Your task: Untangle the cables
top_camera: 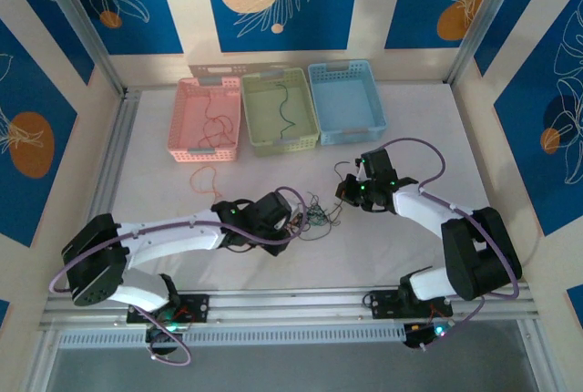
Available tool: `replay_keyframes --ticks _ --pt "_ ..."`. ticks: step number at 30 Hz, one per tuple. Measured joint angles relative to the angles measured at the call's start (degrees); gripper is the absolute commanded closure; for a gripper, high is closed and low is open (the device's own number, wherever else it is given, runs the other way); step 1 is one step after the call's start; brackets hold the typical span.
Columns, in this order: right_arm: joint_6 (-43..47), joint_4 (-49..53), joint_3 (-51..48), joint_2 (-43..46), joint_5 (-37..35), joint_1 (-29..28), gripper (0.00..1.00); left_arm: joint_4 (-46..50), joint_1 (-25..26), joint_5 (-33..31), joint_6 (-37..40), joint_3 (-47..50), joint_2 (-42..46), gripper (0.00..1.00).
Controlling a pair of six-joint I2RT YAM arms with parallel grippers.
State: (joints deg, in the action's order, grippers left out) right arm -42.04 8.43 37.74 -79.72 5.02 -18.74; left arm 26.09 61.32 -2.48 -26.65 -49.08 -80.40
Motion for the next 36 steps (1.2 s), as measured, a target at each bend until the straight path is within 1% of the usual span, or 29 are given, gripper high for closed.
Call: replay_keyframes --ticks 1,2,4,7,10,14,17,20,23,25,28,32,36 --pt "0.0 -0.07 0.0 0.0 0.0 0.0 1.0 0.07 0.0 -0.59 0.17 0.02 0.09 0.99" --pt "-0.02 -0.15 0.0 0.0 -0.02 0.0 1.0 0.26 0.0 -1.27 0.07 0.07 0.44 1.0" --pt "-0.02 -0.26 -0.07 0.02 -0.02 0.0 1.0 1.18 0.0 -3.02 0.17 0.07 1.81 1.0" --pt "-0.02 -0.33 -0.48 0.07 -0.02 0.02 1.0 4.09 -0.2 -7.19 0.17 0.04 6.29 1.0" --pt "-0.02 -0.33 -0.92 0.07 0.0 0.02 1.0 8.26 -2.12 -11.17 0.24 -0.42 12.39 1.0" --pt "-0.2 -0.35 -1.01 0.07 0.15 0.02 1.0 15.61 -8.26 -16.09 1.31 -3.45 22.14 1.0" --pt "-0.24 -0.33 -1.01 0.07 0.17 0.02 1.0 21.2 -13.94 -19.39 2.82 -8.76 29.27 1.0" --pt "-0.42 -0.31 -1.01 0.07 0.15 0.09 1.0 25.44 -19.32 -22.8 4.52 -15.32 34.45 1.0" --pt "-0.44 -0.33 -1.01 0.07 0.15 0.13 1.0 28.52 -21.94 -25.55 6.25 -21.51 37.24 1.0" --pt "-0.44 -0.33 -1.01 0.07 0.15 0.13 1.0 29.38 -22.32 -26.43 7.32 -24.57 37.55 1.0" --pt "-0.44 -0.33 -1.01 0.07 0.15 0.13 1.0 29.73 -22.45 -26.53 8.57 -27.52 35.56 1.0" --pt "-0.44 -0.33 -1.01 0.07 0.15 0.13 1.0 29.62 -22.64 -26.56 10.99 -33.66 28.0 1.0" --pt "-0.44 -0.33 -1.01 0.07 0.17 0.13 1.0 29.0 -23.34 -27.1 14.93 -46.56 18.16 1.0"
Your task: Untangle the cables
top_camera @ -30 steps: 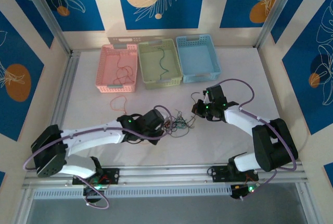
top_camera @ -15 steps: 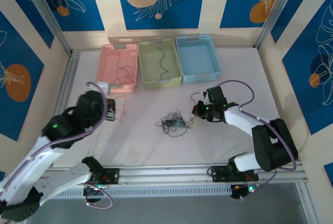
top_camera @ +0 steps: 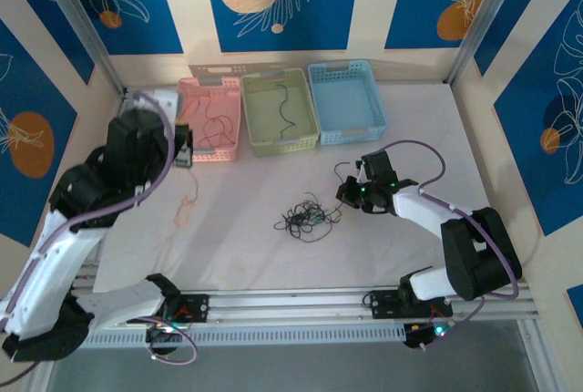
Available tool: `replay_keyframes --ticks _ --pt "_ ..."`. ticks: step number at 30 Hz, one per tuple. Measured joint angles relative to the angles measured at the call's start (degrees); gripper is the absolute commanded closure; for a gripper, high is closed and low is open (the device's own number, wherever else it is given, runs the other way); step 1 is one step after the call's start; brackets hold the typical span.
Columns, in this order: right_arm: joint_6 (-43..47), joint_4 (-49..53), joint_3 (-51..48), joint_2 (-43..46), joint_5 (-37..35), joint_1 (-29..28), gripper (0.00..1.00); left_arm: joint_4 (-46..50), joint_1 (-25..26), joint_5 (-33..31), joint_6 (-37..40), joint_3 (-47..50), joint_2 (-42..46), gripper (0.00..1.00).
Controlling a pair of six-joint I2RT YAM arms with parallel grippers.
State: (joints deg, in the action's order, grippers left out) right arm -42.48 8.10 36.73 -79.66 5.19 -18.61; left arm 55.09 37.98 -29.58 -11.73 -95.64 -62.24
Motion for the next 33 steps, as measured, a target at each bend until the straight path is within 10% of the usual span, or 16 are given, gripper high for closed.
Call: replay_keyframes --ticks 19,33 --pt "0.07 0.13 0.0 -0.07 -0.02 -0.22 1.0 -28.04 -4.42 -10.51 23.26 -25.97 -16.74 1.0" --pt "0.5 1.73 1.42 -1.25 -0.66 -2.03 1.0 -34.01 -15.45 -1.62 23.69 -35.85 -35.01 1.0"
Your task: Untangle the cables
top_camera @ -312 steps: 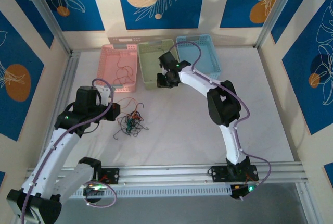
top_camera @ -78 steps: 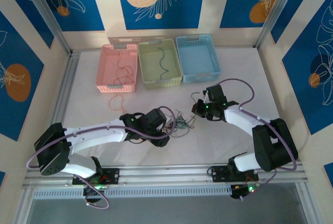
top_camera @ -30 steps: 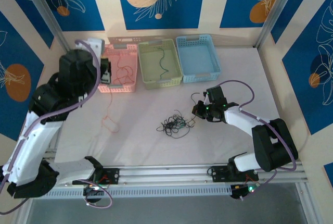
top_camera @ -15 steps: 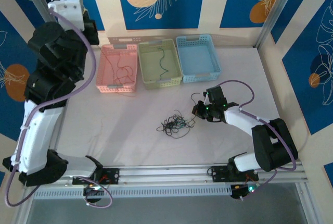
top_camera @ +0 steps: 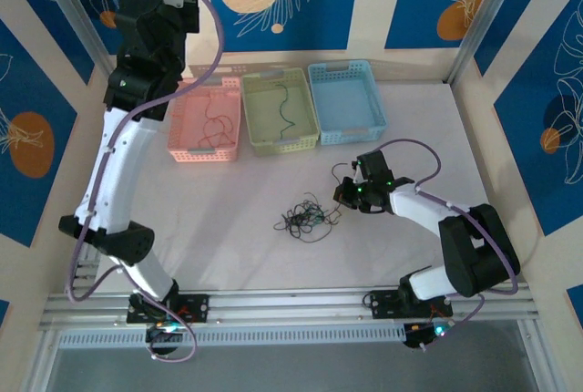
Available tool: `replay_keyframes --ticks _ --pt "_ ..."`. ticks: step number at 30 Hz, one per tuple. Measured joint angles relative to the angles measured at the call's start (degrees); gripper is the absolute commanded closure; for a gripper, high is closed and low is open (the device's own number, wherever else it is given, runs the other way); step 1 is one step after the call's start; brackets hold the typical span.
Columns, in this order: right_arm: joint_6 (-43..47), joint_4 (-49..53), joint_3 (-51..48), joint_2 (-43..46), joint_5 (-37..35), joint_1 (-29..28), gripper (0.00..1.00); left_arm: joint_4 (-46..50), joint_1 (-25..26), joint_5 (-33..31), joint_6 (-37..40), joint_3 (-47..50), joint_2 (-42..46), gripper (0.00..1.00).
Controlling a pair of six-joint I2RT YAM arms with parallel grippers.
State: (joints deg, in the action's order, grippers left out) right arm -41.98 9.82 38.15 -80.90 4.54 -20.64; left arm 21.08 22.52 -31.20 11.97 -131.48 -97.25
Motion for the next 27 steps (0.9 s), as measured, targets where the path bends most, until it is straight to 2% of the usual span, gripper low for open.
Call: replay_keyframes --ticks 8,16,19,23,27 --pt "0.02 0.5 0.76 -0.46 -0.66 -0.79 1.0 -0.28 -9.16 5.84 -9.7 0.15 -6.64 1.0" --pt "0.02 0.76 0.76 -0.46 -1.11 -1.05 1.0 -5.27 -13.07 9.62 -16.98 24.87 -7.58 1.0" --pt "0.02 0.92 0.76 -0.46 -1.18 -1.07 1.0 -5.27 -13.97 10.91 -19.21 31.39 -9.35 1.0" --pt "0.02 0.92 0.76 -0.46 -1.33 -1.11 1.0 -4.94 -14.21 14.23 -22.21 37.35 -10.8 1.0" --pt "0.02 0.94 0.76 -0.46 -1.55 -1.36 1.0 -1.64 -14.19 19.06 -24.87 37.9 -13.16 0.99"
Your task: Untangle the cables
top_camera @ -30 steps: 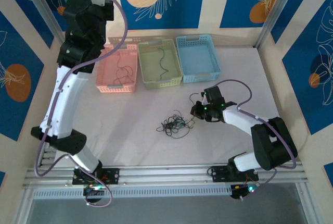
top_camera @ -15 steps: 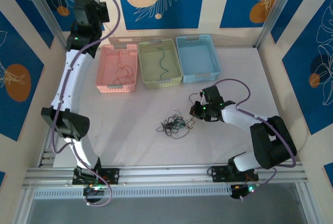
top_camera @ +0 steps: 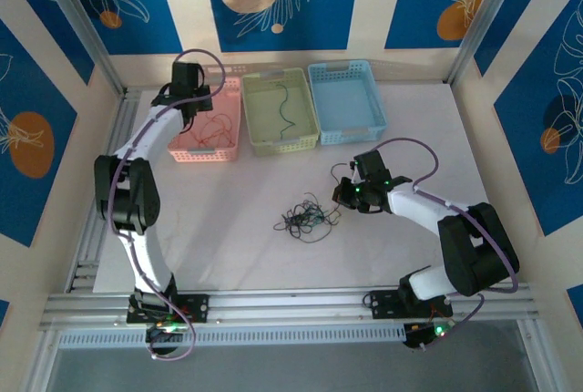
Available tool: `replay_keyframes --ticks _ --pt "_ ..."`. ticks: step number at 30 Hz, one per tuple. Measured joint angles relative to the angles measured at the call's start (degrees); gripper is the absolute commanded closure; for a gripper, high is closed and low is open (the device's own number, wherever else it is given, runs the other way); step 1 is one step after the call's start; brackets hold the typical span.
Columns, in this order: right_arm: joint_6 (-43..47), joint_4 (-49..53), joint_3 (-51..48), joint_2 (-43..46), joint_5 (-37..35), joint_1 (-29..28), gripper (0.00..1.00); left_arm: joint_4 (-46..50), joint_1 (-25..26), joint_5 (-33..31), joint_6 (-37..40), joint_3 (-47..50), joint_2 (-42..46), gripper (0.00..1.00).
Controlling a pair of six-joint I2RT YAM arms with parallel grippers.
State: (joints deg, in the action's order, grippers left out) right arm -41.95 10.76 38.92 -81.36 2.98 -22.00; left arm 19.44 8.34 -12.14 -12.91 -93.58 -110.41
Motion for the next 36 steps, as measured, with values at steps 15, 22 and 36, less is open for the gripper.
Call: replay_keyframes --ticks 15,22,36 --pt "0.0 0.0 0.0 0.0 -0.44 -0.39 1.0 14.16 -0.02 10.16 -4.33 -0.52 -1.64 0.33" --pt "0.0 -0.04 0.0 0.02 -0.63 -0.5 1.0 13.46 0.04 15.1 -6.43 8.72 17.07 0.31" --pt "0.0 -0.13 -0.02 0.24 -0.63 -0.5 1.0 -5.25 32.17 30.21 -12.11 54.14 46.58 0.27"
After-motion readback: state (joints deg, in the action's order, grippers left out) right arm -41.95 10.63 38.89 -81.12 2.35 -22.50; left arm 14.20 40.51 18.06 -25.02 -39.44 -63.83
